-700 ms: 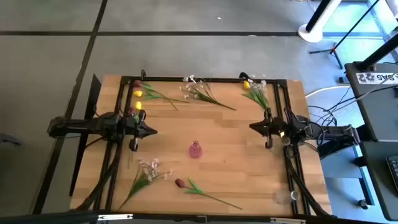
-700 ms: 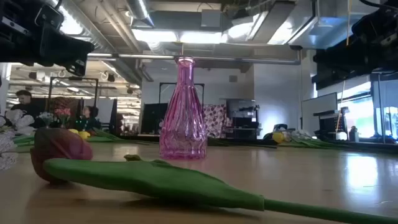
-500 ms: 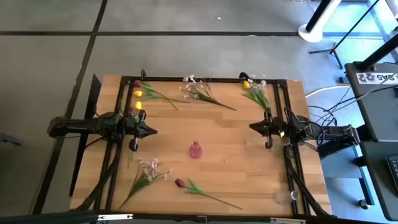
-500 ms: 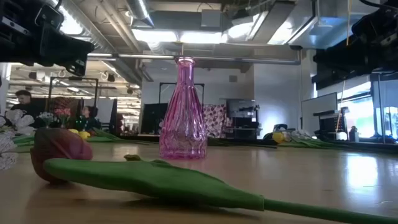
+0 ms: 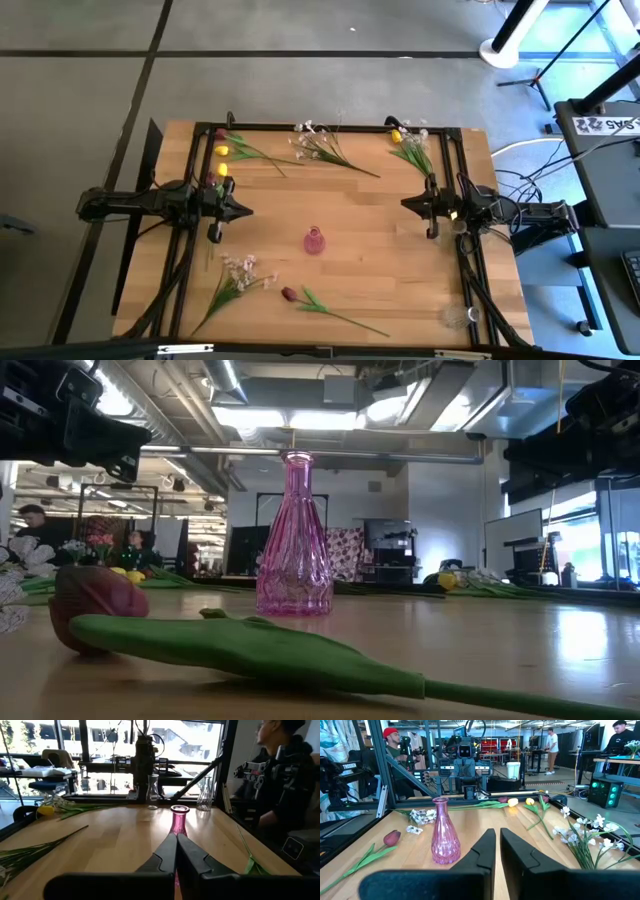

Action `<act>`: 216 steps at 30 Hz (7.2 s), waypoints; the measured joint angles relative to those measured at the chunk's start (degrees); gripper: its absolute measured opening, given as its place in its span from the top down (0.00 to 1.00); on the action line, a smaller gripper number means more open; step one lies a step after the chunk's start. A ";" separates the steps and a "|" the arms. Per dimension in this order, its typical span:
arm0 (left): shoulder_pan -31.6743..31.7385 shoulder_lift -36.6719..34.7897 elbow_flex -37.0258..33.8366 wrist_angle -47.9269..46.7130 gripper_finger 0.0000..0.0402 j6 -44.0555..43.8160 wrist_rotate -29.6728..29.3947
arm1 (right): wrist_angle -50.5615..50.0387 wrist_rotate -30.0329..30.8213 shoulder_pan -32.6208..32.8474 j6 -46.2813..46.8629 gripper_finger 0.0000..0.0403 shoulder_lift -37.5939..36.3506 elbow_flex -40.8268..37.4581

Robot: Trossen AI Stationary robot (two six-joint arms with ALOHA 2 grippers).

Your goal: Sort flowers into vase by color

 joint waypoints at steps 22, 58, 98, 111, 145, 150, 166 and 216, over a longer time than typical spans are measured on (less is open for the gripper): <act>-0.01 0.02 0.00 -0.01 1.00 -0.02 -0.01 | 0.09 0.02 0.00 -0.79 0.93 0.00 0.00; -0.01 0.02 0.00 -0.01 1.00 0.00 -0.09 | 5.32 7.78 -14.15 6.19 0.72 68.12 34.54; 0.00 0.02 0.00 -0.01 1.00 0.00 -0.20 | -15.16 -0.51 -29.22 1.33 0.91 110.93 63.80; -0.01 0.02 0.00 -0.01 1.00 0.00 -0.20 | -43.05 -0.22 -26.35 12.72 0.98 100.08 64.22; -0.01 0.02 0.00 -0.01 1.00 0.00 -0.18 | -32.00 -1.02 -20.26 8.41 0.59 108.21 66.47; 0.00 0.02 0.00 -0.01 1.00 -0.01 -0.17 | -32.25 -0.74 -20.17 8.46 0.86 107.30 67.16; 0.00 0.02 0.00 0.00 1.00 0.00 -0.19 | -17.24 7.58 -9.58 4.37 0.96 65.46 58.15; 0.00 0.11 -0.02 0.21 1.00 0.00 -0.42 | -49.63 -19.27 -1.14 1.36 0.99 -0.24 47.06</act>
